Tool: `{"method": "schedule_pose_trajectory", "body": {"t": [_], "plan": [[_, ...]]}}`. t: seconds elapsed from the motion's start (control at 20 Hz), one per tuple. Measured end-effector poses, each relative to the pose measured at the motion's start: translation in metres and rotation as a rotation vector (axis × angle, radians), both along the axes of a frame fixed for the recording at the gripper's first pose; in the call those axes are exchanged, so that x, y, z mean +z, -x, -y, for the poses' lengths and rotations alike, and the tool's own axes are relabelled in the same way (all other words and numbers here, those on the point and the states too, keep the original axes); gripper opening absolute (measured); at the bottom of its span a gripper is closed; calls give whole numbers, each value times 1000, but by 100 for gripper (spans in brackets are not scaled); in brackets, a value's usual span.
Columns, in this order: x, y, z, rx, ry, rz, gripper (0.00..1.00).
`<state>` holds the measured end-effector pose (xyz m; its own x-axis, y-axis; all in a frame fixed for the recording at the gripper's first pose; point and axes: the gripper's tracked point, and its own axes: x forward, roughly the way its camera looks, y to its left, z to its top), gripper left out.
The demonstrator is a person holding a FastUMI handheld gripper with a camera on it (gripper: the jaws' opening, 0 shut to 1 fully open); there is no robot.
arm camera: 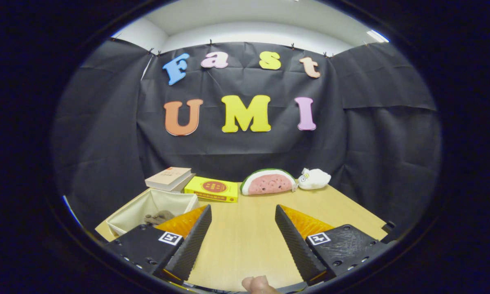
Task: Open the storage box then place both shoes into the box .Put the left shoe in first, then the right shoe, with the right side of both shoes facing outward in a uniform manner.
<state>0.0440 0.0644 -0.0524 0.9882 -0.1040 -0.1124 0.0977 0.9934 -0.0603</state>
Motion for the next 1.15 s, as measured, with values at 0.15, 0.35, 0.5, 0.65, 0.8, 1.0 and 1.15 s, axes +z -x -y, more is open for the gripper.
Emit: {"method": "schedule_pose_trajectory", "body": {"t": [0.15, 0.35, 0.5, 0.65, 0.8, 1.0, 1.15], "plan": [[-1, 13, 29, 0, 10, 4, 95], [13, 25, 68, -52, 12, 55, 95], [9, 33, 79, -39, 12, 46, 96], [15, 43, 79, 1, -40, 76, 96], [15, 50, 77, 4, -20, 102, 96], [20, 57, 61, 22, 21, 119, 96], [23, 60, 47, 46, 27, 126, 96]]}}
